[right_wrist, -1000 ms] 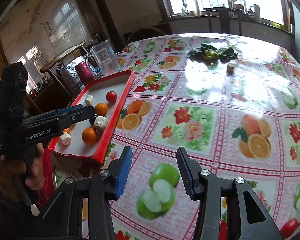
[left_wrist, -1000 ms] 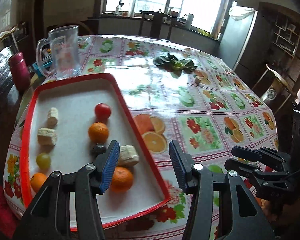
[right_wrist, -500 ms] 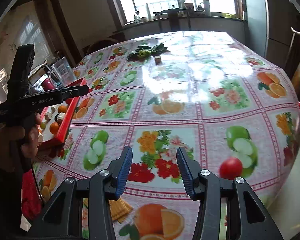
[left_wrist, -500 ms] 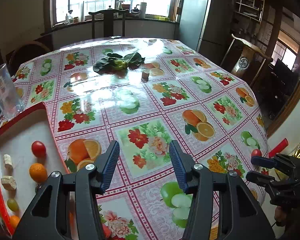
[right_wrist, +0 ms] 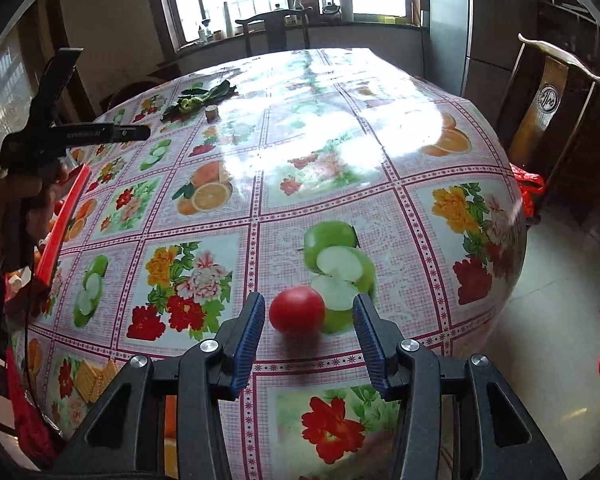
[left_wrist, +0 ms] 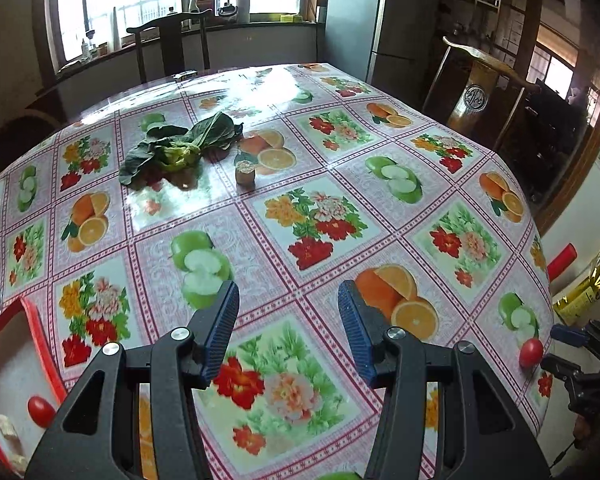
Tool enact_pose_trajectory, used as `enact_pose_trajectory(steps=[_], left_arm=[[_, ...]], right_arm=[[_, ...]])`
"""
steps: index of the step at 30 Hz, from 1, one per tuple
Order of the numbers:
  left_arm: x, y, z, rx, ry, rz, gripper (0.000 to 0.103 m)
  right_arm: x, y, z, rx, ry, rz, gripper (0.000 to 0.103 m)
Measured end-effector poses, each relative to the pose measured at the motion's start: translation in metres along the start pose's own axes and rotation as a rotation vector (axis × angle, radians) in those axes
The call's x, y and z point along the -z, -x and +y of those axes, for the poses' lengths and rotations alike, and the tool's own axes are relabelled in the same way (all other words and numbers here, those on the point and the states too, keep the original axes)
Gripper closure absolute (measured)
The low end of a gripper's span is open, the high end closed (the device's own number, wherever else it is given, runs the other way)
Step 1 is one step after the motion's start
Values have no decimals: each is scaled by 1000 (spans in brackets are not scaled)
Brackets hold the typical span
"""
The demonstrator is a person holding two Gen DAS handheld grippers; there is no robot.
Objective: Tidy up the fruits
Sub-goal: 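Move both tools back over the table toward the small round block and tomato, then grasp the small round white block with the left tool while the right tool grasps the red tomato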
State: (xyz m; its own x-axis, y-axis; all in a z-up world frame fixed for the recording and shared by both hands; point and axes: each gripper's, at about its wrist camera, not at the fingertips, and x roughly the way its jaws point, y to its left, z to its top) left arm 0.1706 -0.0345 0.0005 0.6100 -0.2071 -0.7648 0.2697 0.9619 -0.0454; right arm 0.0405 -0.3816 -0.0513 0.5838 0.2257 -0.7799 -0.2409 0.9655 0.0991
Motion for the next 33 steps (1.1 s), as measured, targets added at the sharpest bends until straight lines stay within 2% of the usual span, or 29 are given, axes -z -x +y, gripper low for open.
enact_pose_trajectory(steps=[4,8,9,10,12,16,18,21,22,27,33], left_arm=[[-28,-41,10,-17,17,34,53],[-53,-81,20,-25,50,62,53],[-59,-91,22,-32,59,65,53],[-65,-99,24,-37,67,67,53],[-75,-114,28,-55,83,68,53],[-88,-138,35,-74,106,89,53],[-89,-148,37,-75,122,103,63],[-87,-146,36,-113,99,84,80],[-86,-144,37,-101,105,81,83],[-72,-118,37,-70,140,66,83],[-40,-58,27,-41,160,1,83]], right_arm=[[4,-14,-1,-48,-8,27,57],[8,-18,8,-1,51,21,57],[9,-19,11,13,70,17,60],[10,-19,13,23,88,15,71],[11,-19,13,18,101,14,71],[7,-17,3,-49,31,12,72],[4,-17,-2,-85,-4,12,72],[-3,-16,-2,-112,-20,2,72],[-6,-14,-1,-121,-21,-8,72],[-20,-6,14,-168,8,-60,72],[-32,-5,38,-260,25,-79,72]])
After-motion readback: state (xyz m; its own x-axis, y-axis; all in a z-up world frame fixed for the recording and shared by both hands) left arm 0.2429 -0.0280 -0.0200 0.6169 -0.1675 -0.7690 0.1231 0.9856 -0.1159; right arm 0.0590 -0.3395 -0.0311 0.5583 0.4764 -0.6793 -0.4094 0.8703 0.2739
